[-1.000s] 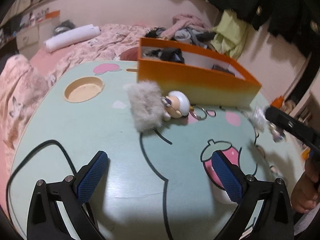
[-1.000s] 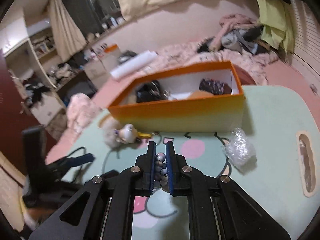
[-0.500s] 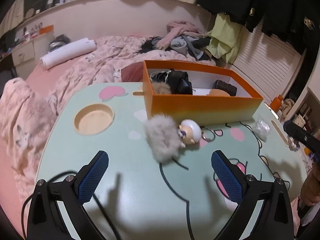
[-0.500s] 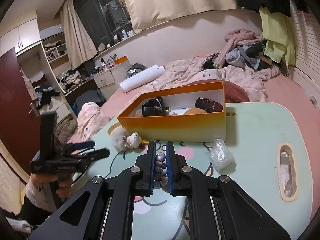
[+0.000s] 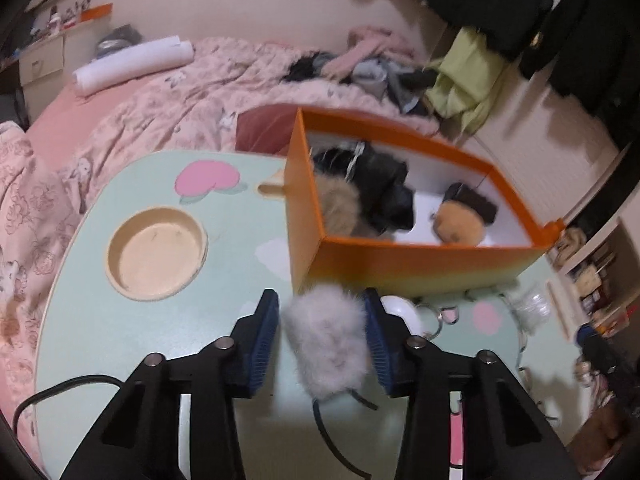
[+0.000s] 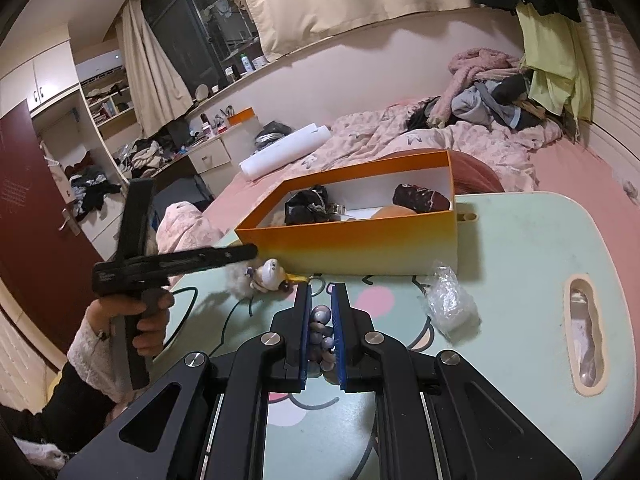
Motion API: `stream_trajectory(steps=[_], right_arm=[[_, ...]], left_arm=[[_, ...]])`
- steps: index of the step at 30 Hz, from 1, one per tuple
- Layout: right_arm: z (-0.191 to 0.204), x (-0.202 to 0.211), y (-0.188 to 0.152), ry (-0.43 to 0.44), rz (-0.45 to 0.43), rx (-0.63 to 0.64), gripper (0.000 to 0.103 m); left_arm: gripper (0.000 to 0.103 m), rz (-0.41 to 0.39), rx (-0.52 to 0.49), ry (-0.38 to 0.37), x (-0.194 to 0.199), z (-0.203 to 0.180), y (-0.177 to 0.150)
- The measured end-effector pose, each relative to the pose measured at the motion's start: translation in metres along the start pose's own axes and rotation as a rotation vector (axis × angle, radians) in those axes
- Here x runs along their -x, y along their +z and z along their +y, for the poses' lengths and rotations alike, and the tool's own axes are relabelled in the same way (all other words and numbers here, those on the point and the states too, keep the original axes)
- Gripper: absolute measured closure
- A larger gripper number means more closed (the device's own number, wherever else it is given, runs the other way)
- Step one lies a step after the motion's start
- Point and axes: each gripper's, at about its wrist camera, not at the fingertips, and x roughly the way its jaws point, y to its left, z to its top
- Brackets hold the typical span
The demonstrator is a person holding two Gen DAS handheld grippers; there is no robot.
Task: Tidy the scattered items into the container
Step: 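Lift the bracelet with the right gripper while the left grasps the white fur pompom, then drop the pompom into the box with the left gripper while the right drops the bracelet in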
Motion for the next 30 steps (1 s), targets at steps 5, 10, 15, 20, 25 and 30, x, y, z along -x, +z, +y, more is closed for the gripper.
stream_trajectory(steps=[5, 10, 15, 20, 25, 30], right_arm=[[-0.001, 0.0, 0.001, 0.0, -0.001, -0.002, 0.092], [-0.002, 0.0, 0.001, -0.004, 0.001, -0.005, 0.092], [-0.003, 0.001, 0.006, -0.003, -0.006, -0.011, 0.092], [0.002, -0.003, 0.027, -0.007, -0.028, 0.0, 0.092], [0.004, -0.022, 0.068, -0.105, -0.043, 0.03, 0.092], [-0.006, -0.055, 0.111, -0.111, -0.018, -0.005, 0.092]], left_arm=[[0.08, -0.008, -0.028, 0.033, -0.002, -0.003, -0.011], [0.08, -0.043, -0.049, 0.019, 0.011, -0.008, -0.016], [0.08, -0.1, -0.077, -0.011, 0.036, -0.02, -0.013], [0.08, -0.157, -0.146, -0.078, 0.061, -0.047, 0.017], [0.08, -0.193, -0.186, -0.095, 0.065, -0.068, 0.05], [0.08, -0.171, -0.153, -0.107, 0.039, -0.069, 0.079]])
